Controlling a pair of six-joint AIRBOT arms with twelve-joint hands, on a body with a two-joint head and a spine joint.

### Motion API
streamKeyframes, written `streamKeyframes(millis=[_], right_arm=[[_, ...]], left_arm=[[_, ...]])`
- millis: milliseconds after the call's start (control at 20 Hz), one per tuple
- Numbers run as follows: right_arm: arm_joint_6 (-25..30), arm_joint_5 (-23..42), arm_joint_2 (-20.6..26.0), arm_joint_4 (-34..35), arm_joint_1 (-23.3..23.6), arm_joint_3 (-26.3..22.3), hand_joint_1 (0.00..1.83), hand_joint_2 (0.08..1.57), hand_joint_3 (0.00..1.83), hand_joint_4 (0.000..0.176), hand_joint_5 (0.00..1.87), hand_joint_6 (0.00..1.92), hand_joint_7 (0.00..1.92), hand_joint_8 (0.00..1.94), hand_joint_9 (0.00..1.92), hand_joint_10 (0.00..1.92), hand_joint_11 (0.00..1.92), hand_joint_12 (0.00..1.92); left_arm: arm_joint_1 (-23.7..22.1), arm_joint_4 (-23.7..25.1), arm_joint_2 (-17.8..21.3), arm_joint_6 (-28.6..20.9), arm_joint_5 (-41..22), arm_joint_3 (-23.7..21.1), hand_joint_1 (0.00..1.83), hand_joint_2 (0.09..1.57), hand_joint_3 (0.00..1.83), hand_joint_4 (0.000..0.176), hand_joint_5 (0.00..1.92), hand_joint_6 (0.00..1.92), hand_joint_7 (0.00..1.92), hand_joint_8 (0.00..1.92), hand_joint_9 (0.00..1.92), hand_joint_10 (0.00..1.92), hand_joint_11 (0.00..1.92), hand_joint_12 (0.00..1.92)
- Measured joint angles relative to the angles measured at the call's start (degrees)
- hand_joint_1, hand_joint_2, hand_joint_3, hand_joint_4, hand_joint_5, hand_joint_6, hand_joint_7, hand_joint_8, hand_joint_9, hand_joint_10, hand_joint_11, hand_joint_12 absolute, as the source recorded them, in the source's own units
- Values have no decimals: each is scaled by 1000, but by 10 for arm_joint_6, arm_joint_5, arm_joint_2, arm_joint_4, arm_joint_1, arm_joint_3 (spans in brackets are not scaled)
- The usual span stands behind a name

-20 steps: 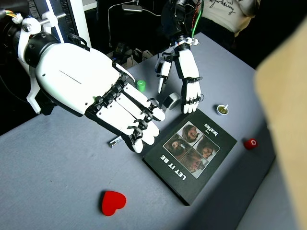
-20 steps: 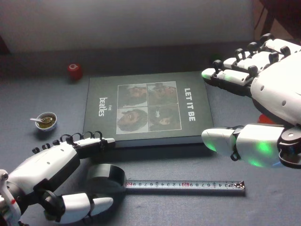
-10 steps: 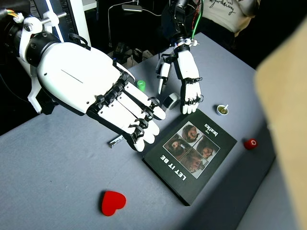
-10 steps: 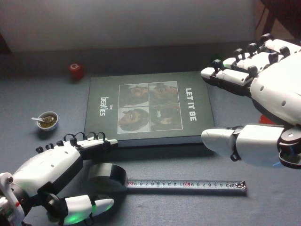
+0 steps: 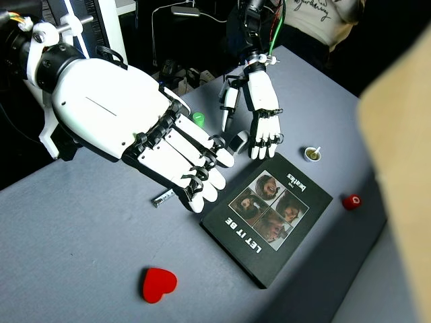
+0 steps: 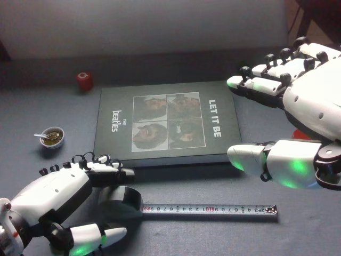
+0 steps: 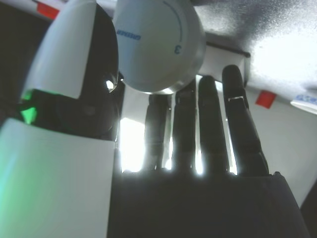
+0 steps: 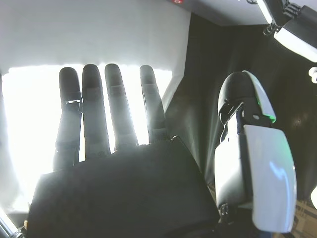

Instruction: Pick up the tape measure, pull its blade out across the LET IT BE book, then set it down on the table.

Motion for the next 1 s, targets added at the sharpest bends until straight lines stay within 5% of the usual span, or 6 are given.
streamKeyframes(millis=[250, 650, 700, 900, 950, 1000], right_arm=[[0, -1, 0, 0, 0, 0, 12, 1139, 1, 125, 145, 1, 186, 0, 226, 3, 0, 748], [0, -2, 0, 0, 0, 0, 8, 1141, 1, 123, 167, 8, 198, 5, 214, 4, 0, 714], [0, -3, 0, 0, 0, 0, 9, 1141, 1, 124, 173, 7, 200, 4, 215, 3, 0, 735], [0, -4, 0, 0, 0, 0, 11, 1141, 0, 124, 182, 6, 202, 2, 220, 4, 0, 727], [0, -4, 0, 0, 0, 0, 11, 1141, 0, 124, 183, 6, 201, 1, 220, 3, 0, 724], [0, -4, 0, 0, 0, 0, 11, 1141, 0, 124, 182, 5, 196, 0, 214, 1, 0, 722]], left_arm=[[1, -4, 1, 2, 19, -3, 1066, 1088, 1, 0, 753, 8, 490, 5, 414, 6, 235, 465], [1, -12, -2, 27, 18, -2, 1105, 1099, 0, 0, 675, 3, 608, 5, 539, 6, 344, 433], [1, -14, -2, 29, 18, -1, 1119, 1105, 1, 0, 845, 17, 648, 4, 561, 4, 359, 414], [-15, -13, -5, 47, 32, 14, 1174, 1083, 0, 0, 895, 6, 758, 3, 671, 5, 444, 400], [-21, -13, -5, 50, 36, 18, 1167, 1109, 0, 0, 985, 727, 793, 11, 699, 11, 473, 386], [-25, -11, -8, 57, 39, 23, 1157, 1121, 0, 0, 954, 956, 834, 13, 739, 14, 500, 388]])
